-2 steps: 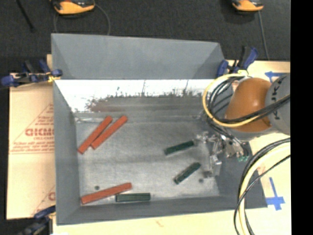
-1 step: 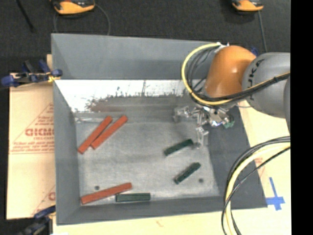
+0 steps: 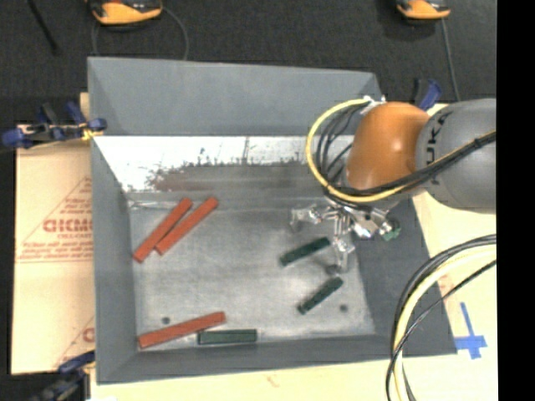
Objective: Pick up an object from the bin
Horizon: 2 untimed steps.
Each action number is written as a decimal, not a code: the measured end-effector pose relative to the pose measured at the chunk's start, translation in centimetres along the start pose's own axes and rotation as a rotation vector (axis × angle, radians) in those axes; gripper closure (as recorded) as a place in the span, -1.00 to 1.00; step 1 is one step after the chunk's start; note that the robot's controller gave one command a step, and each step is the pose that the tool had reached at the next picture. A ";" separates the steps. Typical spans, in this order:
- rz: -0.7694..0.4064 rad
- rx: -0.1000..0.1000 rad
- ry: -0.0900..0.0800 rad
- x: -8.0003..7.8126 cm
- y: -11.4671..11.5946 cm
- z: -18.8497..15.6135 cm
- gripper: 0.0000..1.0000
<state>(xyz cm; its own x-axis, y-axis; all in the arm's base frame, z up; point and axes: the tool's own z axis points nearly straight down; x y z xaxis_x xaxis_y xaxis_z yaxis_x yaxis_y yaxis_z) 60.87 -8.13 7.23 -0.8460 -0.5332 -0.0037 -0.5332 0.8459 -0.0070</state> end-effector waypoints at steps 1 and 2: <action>-0.001 0.002 -0.002 -0.1 -0.1 0.0 1.00; -0.016 0.004 -0.006 -0.9 -2.6 -15.8 1.00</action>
Offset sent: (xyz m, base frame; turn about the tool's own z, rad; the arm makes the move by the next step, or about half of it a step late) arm 0.0000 0.0000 0.0000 0.0000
